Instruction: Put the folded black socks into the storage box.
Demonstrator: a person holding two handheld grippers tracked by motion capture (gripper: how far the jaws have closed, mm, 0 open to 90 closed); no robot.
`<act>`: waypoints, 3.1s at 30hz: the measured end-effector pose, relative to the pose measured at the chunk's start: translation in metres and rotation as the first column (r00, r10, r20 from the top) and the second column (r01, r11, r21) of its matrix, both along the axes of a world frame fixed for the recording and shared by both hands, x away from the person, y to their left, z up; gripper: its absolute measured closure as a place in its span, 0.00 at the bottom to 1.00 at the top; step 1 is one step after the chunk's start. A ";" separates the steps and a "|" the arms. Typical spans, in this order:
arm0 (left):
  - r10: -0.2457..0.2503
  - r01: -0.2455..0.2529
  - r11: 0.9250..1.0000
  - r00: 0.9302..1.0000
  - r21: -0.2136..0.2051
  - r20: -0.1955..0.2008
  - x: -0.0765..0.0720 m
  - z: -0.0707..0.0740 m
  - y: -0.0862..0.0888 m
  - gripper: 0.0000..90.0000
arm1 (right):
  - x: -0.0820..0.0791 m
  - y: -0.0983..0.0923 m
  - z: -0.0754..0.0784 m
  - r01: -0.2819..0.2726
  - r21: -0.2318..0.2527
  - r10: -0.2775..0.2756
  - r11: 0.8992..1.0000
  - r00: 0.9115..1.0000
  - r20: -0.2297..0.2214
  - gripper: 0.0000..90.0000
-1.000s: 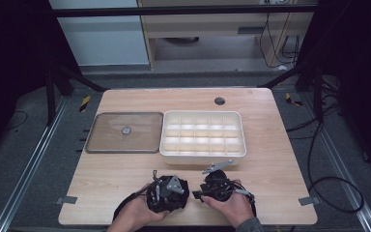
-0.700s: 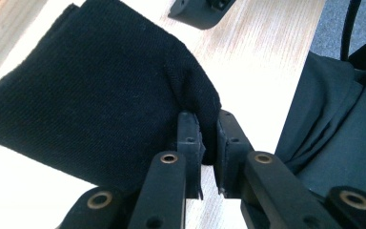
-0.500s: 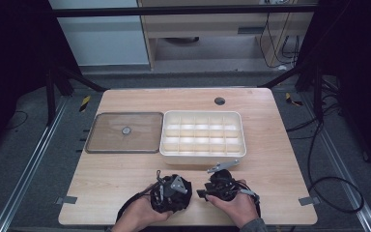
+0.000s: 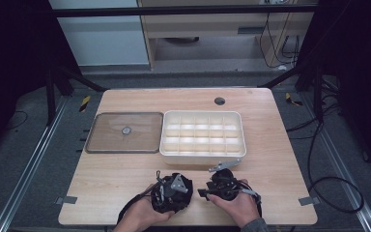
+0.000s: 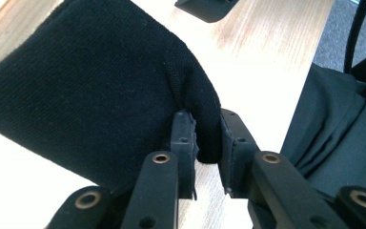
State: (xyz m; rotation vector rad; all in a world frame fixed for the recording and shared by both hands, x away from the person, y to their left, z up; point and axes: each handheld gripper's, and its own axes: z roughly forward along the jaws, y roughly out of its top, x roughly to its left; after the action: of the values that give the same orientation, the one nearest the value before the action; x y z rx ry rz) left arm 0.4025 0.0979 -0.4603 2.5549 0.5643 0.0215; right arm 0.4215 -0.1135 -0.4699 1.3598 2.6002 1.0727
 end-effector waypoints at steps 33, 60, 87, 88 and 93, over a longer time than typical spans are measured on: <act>0.040 -0.036 0.998 0.995 -0.047 0.096 -0.010 0.013 0.009 0.57 | 0.001 -0.001 0.000 0.024 -0.007 -0.024 1.000 1.000 0.001 0.47; 0.308 -0.280 0.939 0.944 -0.200 0.122 -0.006 0.055 0.073 0.07 | -0.013 0.011 0.040 0.050 0.023 -0.051 0.999 0.996 0.072 0.17; 0.605 -0.586 0.795 0.784 -0.156 0.140 0.022 -0.021 0.193 0.08 | 0.009 0.052 0.019 0.076 -0.003 -0.076 0.997 0.993 0.092 0.32; 0.613 -0.593 0.789 0.778 -0.164 0.135 0.022 -0.022 0.194 0.08 | 0.010 0.053 0.018 0.079 -0.007 -0.078 0.997 0.993 0.086 0.32; 0.626 -0.607 0.779 0.767 -0.157 0.140 0.022 -0.027 0.197 0.08 | 0.011 0.054 0.018 0.088 -0.026 -0.086 0.996 0.993 0.077 0.30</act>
State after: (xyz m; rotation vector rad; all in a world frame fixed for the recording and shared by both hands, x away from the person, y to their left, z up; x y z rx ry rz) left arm 0.4243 0.2952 -0.4868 2.1219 1.2726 0.4476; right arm 0.4321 -0.0598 -0.4518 1.3836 2.4693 1.0486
